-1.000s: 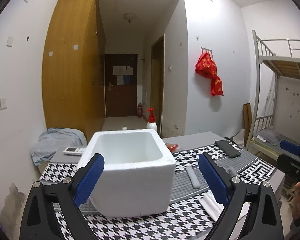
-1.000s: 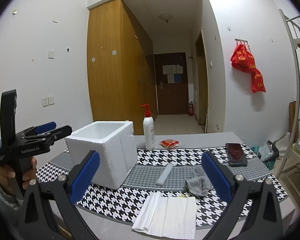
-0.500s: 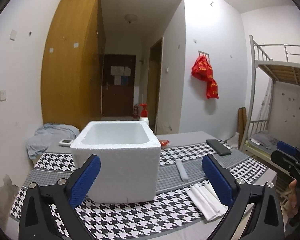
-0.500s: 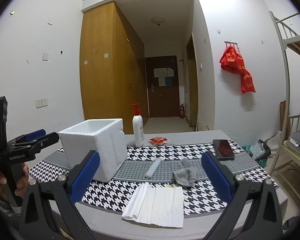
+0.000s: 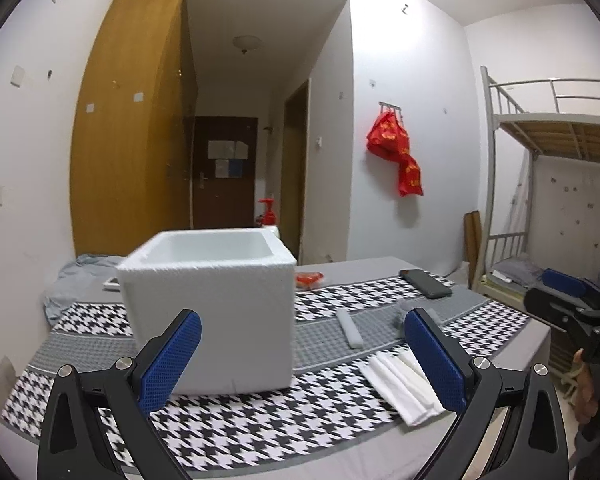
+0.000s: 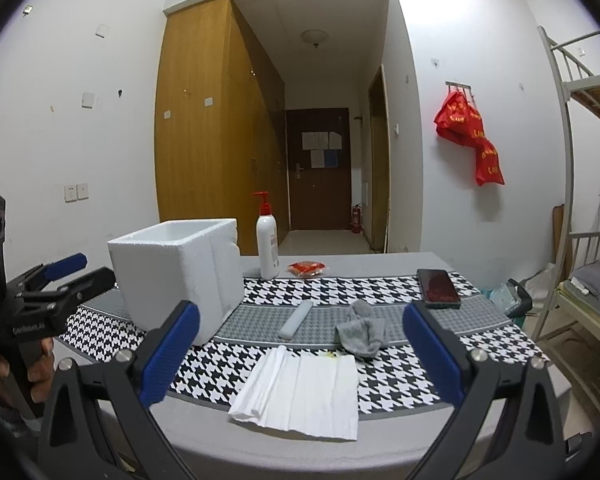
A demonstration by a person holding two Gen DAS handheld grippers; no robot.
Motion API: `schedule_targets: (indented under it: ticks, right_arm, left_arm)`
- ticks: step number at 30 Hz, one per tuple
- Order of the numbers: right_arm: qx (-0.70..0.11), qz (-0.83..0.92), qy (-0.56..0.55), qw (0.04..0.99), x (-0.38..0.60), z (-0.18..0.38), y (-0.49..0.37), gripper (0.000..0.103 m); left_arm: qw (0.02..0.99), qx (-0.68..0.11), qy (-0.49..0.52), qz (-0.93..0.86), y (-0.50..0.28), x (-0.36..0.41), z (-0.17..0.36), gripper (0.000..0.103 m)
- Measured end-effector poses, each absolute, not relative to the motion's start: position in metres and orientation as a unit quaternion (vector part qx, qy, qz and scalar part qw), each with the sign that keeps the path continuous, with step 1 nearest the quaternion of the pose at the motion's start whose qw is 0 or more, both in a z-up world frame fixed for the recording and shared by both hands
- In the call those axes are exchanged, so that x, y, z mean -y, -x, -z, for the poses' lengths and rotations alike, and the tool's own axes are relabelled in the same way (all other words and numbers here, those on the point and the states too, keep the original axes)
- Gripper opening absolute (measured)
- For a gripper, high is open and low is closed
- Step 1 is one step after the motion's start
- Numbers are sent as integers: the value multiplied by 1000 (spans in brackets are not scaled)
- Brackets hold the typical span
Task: Organize soft objects
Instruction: 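Move both grippers toward the white towel and yellow foam net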
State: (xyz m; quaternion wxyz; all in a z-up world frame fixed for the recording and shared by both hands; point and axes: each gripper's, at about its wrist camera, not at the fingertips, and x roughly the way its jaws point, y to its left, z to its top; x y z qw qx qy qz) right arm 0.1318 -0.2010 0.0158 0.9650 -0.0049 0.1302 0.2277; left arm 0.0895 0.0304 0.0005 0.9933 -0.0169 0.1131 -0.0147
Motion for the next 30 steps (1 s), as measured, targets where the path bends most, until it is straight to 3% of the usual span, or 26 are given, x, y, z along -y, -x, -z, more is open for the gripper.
schedule_targets:
  ticks: [30]
  right_arm:
    - [-191,-184,-2,964,242,26,-167,103]
  left_arm:
    - [969,-214,-29,118,-147,50,41,102]
